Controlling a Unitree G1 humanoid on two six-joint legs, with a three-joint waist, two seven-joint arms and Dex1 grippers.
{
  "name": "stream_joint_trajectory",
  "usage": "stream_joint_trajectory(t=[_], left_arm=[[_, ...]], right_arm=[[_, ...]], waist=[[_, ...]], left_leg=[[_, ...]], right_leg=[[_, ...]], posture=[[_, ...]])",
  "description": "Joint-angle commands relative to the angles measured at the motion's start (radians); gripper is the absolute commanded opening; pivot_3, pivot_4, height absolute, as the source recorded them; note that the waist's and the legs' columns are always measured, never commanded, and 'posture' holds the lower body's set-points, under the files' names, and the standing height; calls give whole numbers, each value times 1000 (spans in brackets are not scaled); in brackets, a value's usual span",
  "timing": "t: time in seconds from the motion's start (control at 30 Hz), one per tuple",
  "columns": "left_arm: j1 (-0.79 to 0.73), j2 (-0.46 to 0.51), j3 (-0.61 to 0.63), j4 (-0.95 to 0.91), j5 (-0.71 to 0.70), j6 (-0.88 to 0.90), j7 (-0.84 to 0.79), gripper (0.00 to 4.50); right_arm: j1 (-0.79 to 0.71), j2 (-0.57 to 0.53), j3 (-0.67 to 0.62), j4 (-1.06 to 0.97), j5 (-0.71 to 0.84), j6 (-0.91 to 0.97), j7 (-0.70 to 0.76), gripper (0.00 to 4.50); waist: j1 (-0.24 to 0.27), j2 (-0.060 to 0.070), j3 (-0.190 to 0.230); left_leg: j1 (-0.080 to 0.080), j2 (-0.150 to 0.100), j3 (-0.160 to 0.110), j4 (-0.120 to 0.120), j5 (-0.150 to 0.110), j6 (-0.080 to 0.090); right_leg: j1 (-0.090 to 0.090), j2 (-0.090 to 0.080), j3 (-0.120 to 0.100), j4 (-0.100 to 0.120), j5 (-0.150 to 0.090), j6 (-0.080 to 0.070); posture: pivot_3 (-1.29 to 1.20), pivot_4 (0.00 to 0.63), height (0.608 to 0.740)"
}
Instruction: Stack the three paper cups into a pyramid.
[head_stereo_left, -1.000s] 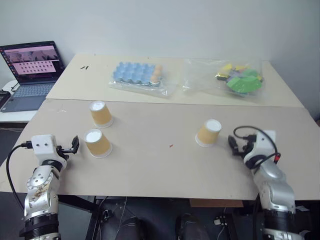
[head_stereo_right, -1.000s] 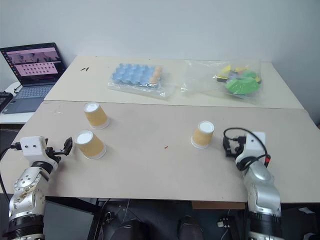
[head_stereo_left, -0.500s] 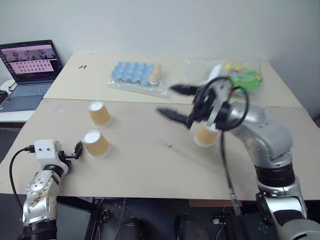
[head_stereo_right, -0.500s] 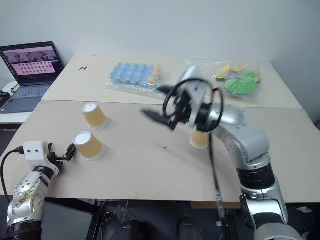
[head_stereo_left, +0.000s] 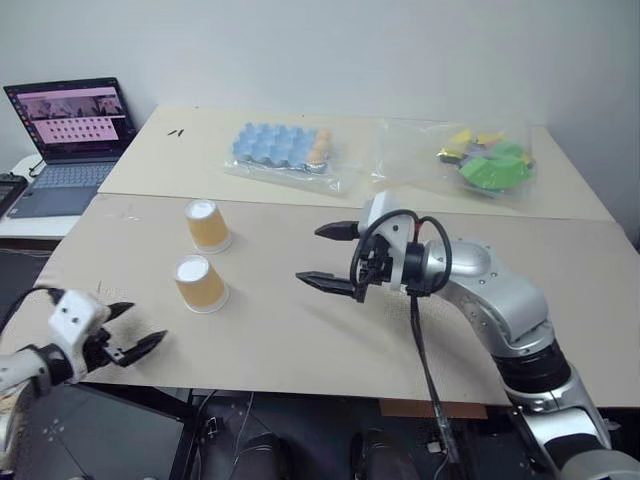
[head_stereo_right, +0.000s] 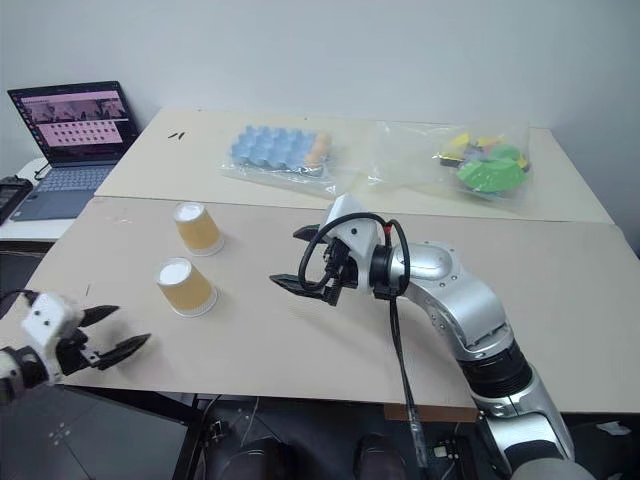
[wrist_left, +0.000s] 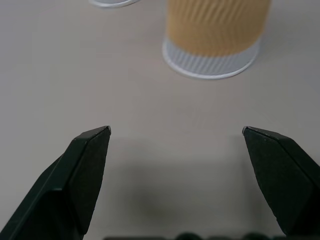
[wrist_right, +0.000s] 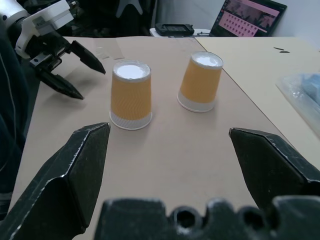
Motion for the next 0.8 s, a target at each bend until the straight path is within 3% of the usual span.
stream_joint_trajectory(t=[0.03,0.33,0.73,0.8], left_arm=[[-114,-8,-59,35,24,-36,-18,4500],[-294,-48,-169,23,22,-17,-62,4500],[-374,-91,-173,58,27,16,-45,4500],[-373,-93,-171,60,25,19,-49,3992]], right_arm=[[3,5,-50,-34,-6,-24,-21,4486],[45,-15,-91,-89,-11,5,-66,4486],[46,-16,-96,-93,-18,16,-98,4486],[42,-17,-98,-92,-16,17,-100,4500]], waist=[[-4,0,0],[-13,0,0],[-10,0,0],[-9,0,0]], left_leg=[[0,0,0,0,0,0],[-1,-1,1,0,1,0],[-1,0,1,1,1,0],[-1,0,1,1,1,0]], right_leg=[[0,0,0,0,0,0],[-1,1,1,0,0,0],[-1,2,1,0,0,0],[-1,2,1,0,0,0]], posture=[[0,150,724],[0,150,724],[0,150,724],[0,150,724]])
